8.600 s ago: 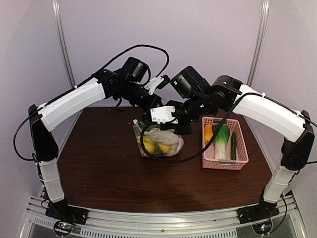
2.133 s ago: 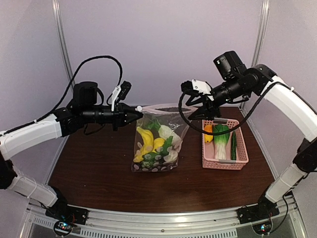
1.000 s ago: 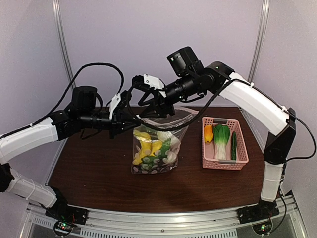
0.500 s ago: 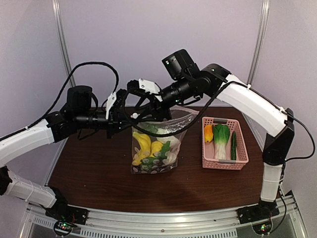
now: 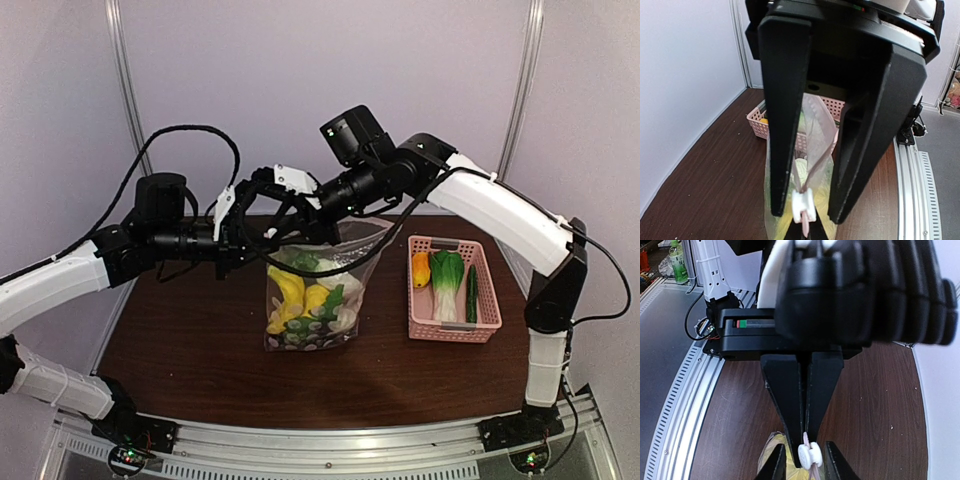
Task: Place the food in the zip-top bag and seal the zipper
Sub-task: Hold the zipper from the zipper food storage bag.
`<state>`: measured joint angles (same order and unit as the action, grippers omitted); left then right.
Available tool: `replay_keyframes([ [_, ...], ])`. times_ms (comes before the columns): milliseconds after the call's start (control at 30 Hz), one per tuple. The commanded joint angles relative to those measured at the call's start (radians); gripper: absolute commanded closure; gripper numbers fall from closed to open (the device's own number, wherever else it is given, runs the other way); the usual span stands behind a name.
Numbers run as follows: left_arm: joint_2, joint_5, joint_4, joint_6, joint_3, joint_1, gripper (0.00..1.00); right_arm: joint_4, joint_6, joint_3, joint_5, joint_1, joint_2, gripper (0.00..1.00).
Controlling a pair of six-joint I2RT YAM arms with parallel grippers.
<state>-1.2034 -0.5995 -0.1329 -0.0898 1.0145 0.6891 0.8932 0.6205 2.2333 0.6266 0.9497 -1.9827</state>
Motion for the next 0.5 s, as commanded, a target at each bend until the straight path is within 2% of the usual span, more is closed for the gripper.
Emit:
replay_keyframes([
  [0, 0.008, 0.004, 0.039, -0.021, -0.005, 0.004, 1.00, -0.012, -0.010, 0.004, -0.029, 0.008, -0.004, 0.78],
  [200, 0.020, 0.032, 0.050, -0.024, -0.013, 0.004, 1.00, 0.000, 0.000, -0.002, -0.057, 0.006, 0.002, 0.95],
  [467, 0.101, 0.095, 0.165, -0.007, -0.079, 0.003, 1.00, 0.012, 0.024, -0.040, -0.137, -0.033, 0.037, 0.99],
])
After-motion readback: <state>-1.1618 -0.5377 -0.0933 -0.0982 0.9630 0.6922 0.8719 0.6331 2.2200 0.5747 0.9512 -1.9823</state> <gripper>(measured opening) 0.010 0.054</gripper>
